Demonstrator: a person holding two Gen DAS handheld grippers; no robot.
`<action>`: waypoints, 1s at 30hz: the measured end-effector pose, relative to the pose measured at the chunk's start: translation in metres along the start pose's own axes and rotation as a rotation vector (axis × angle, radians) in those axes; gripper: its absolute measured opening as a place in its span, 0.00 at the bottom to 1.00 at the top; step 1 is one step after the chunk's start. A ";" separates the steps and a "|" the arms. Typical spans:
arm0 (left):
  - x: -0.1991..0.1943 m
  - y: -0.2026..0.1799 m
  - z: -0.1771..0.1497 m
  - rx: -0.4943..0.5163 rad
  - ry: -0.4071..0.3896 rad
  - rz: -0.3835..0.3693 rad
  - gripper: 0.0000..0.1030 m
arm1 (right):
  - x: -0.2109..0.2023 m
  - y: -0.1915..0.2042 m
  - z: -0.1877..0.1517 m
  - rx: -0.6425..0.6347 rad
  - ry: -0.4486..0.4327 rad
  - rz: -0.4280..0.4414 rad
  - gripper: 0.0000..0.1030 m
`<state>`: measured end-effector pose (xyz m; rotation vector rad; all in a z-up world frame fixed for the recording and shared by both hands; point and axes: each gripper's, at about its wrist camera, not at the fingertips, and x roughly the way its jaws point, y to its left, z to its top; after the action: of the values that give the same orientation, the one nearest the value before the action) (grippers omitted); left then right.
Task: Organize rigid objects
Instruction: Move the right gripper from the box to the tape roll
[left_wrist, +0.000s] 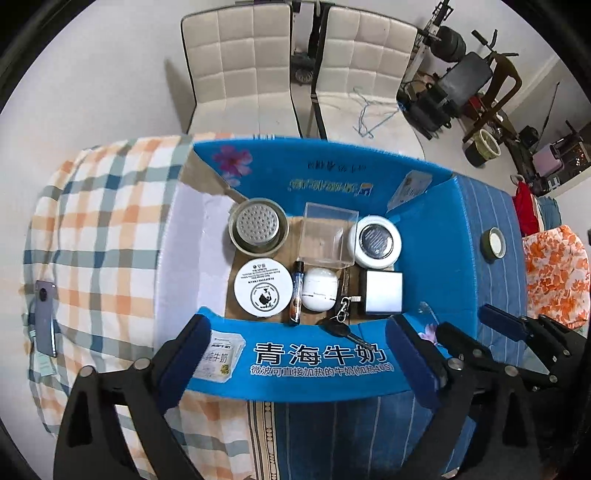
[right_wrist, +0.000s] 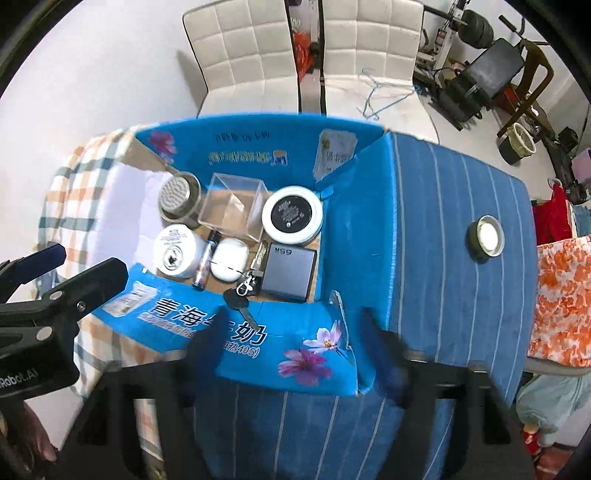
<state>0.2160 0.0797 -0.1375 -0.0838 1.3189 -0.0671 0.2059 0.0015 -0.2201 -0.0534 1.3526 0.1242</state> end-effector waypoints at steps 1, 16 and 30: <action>-0.007 -0.002 0.000 0.005 -0.014 0.008 1.00 | -0.009 -0.001 -0.001 0.000 -0.013 0.003 0.85; -0.032 -0.063 0.018 0.037 -0.118 0.033 1.00 | -0.033 -0.144 0.004 0.328 -0.060 -0.083 0.88; 0.085 -0.124 0.058 -0.010 0.023 0.044 1.00 | 0.084 -0.301 0.049 0.517 -0.049 -0.208 0.88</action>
<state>0.2933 -0.0507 -0.1924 -0.0631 1.3430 -0.0243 0.3070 -0.2868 -0.3014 0.2423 1.2869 -0.3975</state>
